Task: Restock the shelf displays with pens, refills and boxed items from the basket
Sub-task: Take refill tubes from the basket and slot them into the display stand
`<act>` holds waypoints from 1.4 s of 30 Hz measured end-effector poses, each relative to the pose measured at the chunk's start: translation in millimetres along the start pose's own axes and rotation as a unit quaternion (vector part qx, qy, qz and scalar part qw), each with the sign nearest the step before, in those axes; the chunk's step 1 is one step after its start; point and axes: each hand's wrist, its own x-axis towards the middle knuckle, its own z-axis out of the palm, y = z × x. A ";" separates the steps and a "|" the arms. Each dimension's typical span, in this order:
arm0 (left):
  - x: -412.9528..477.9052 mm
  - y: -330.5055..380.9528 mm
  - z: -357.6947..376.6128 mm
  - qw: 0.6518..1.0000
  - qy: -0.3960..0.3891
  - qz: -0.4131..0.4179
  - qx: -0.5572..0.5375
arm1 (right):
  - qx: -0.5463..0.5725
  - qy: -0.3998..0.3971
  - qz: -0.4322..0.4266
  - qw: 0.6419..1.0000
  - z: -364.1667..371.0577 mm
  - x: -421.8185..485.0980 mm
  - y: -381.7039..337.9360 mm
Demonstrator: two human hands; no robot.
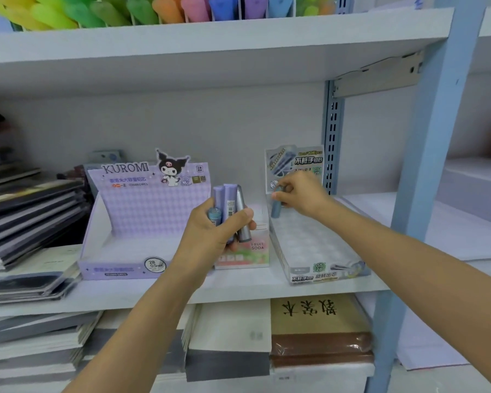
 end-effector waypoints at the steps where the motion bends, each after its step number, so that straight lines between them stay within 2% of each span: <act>1: 1.4 -0.3 -0.7 1.000 -0.002 -0.001 0.001 | -0.014 -0.007 -0.003 1.000 0.5 1.4 0.2; 7: 4.3 -3.4 0.0 1.000 -0.007 -0.013 -0.007 | -0.010 0.017 -0.026 0.999 6.6 -3.0 -2.1; 10: 4.4 -4.1 0.9 1.000 -0.011 -0.014 -0.013 | -0.100 0.025 -0.062 0.993 6.8 -3.1 -3.9; 12: 4.2 -4.3 -0.5 1.000 -0.013 -0.011 -0.013 | -0.143 0.016 -0.079 0.986 2.7 -1.3 -4.8; 16: 1.2 -5.5 -4.9 0.999 -0.034 -0.009 0.012 | -0.152 -0.027 -0.094 0.984 -4.0 -5.0 -0.4; 19: 0.2 -4.7 -6.6 0.999 -0.043 -0.012 0.017 | -0.142 -0.056 -0.074 0.986 -6.7 -11.7 4.7; 21: -0.4 -2.0 -5.7 0.999 -0.051 -0.009 0.009 | -0.087 -0.032 -0.059 0.994 -12.7 -15.6 3.6; 23: -1.0 1.4 -3.5 0.998 -0.060 -0.004 0.011 | 0.072 0.025 -0.043 0.996 -20.3 -22.6 -2.8; 25: -1.1 3.3 0.3 0.998 -0.065 0.000 0.019 | 0.237 0.072 -0.063 0.967 -30.8 -32.1 -13.5; 26: -1.1 4.0 2.8 0.998 -0.066 0.000 0.018 | 0.290 0.066 -0.077 0.952 -36.1 -37.2 -19.0; 28: -1.1 5.1 9.6 0.998 -0.066 -0.002 0.006 | 0.365 -0.014 -0.090 0.927 -45.1 -47.9 -29.3; 30: -1.4 6.7 17.5 0.997 -0.075 0.001 -0.004 | 0.372 -0.123 -0.094 0.915 -50.0 -56.9 -37.2; 32: -2.2 8.4 24.7 0.996 -0.088 0.002 -0.014 | 0.370 -0.168 -0.102 0.908 -50.4 -62.9 -39.4; 34: -2.7 8.8 28.3 0.996 -0.086 -0.005 -0.030 | 0.406 -0.134 -0.093 0.899 -52.7 -64.2 -38.2; 38: -1.0 4.7 24.8 0.998 -0.031 -0.028 -0.037 | 0.439 0.009 -0.053 0.897 -66.0 -57.2 -21.9; 40: 0.5 2.1 21.8 0.999 -0.012 -0.041 -0.021 | 0.399 0.063 -0.037 0.914 -68.6 -50.8 -10.0; 42: 0.7 1.4 21.3 0.999 -0.018 -0.045 -0.022 | 0.329 0.085 -0.019 0.940 -63.0 -44.4 0.4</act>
